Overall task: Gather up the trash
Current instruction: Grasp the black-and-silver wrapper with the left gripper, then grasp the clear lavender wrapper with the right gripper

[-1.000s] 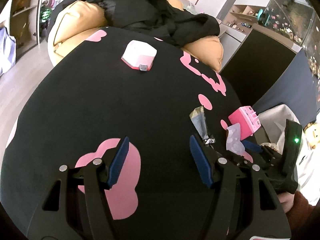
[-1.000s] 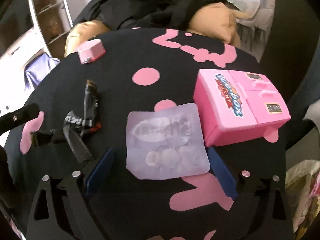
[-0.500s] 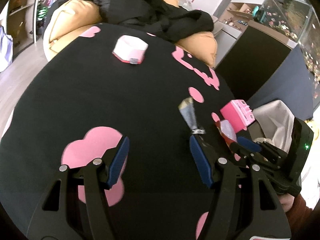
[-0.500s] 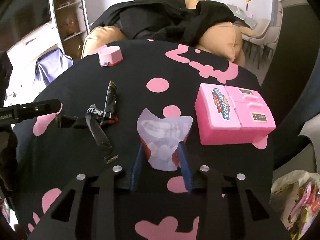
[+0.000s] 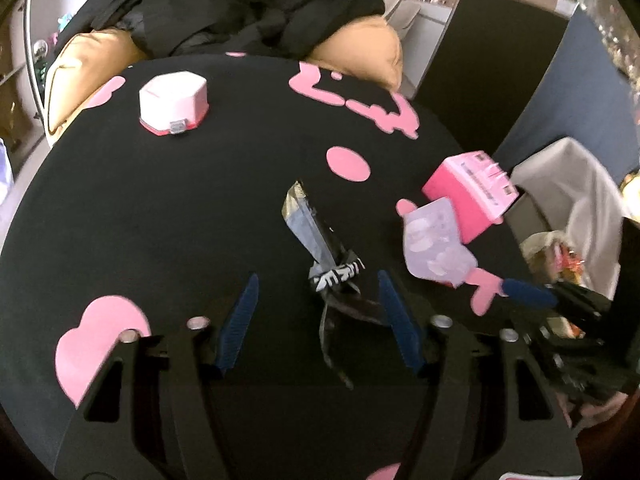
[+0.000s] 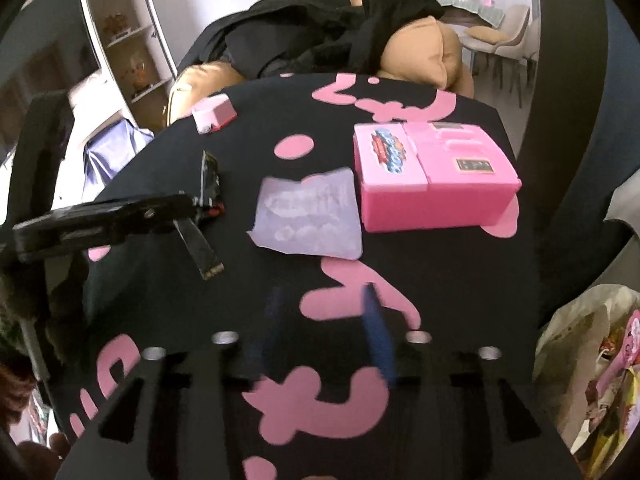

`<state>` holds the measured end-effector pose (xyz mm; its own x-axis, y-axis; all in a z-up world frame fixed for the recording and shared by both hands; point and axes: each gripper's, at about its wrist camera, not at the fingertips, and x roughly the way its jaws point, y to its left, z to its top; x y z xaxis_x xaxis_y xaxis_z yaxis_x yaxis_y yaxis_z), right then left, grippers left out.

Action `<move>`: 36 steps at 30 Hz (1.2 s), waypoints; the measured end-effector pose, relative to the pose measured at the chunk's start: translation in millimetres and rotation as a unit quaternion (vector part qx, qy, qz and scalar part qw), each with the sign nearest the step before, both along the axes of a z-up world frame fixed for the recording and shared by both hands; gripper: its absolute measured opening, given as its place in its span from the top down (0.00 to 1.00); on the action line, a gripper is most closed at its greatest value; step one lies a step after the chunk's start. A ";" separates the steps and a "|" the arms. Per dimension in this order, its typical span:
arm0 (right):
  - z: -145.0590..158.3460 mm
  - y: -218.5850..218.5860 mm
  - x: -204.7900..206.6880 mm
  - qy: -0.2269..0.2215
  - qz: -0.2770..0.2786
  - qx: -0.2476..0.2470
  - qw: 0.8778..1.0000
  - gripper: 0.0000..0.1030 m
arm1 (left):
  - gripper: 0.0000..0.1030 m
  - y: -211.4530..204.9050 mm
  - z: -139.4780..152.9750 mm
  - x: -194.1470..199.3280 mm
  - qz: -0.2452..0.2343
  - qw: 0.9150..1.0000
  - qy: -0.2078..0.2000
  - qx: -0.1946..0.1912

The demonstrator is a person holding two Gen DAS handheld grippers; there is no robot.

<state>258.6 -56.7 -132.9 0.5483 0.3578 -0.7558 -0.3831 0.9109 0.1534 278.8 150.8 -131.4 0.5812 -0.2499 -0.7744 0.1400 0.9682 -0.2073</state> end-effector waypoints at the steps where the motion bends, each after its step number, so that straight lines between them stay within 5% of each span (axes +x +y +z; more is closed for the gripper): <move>1: -1.6 -0.9 0.0 0.003 0.001 -0.002 1.000 0.52 | 0.68 -1.8 -1.3 1.4 0.001 1.000 -0.001 0.009; 5: -7.2 0.8 7.4 0.014 0.004 0.010 1.000 0.46 | 0.79 0.5 0.7 -0.9 -0.004 1.000 -0.005 0.005; 15: -8.4 47.0 48.1 -0.025 0.008 -0.042 0.999 0.40 | 0.79 49.5 6.8 -21.3 0.042 0.999 -0.004 -0.020; 29: -5.9 84.2 110.3 -0.011 0.018 -0.052 0.998 0.24 | 0.79 70.7 4.6 -34.0 0.053 0.997 0.001 -0.055; 34: -3.0 90.2 131.7 0.003 0.011 -0.028 1.000 0.24 | 0.79 72.8 4.6 -34.2 0.054 0.997 0.003 -0.061; 36: -2.6 92.3 132.3 -0.005 0.013 -0.028 1.000 0.33 | 0.79 75.3 5.8 -35.0 0.057 0.996 0.003 -0.064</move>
<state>390.9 35.5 -135.5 0.5463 0.3294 -0.7701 -0.4080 0.9076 0.0988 243.8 226.1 -125.6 0.6069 -0.2800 -0.7438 0.0290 0.9431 -0.3314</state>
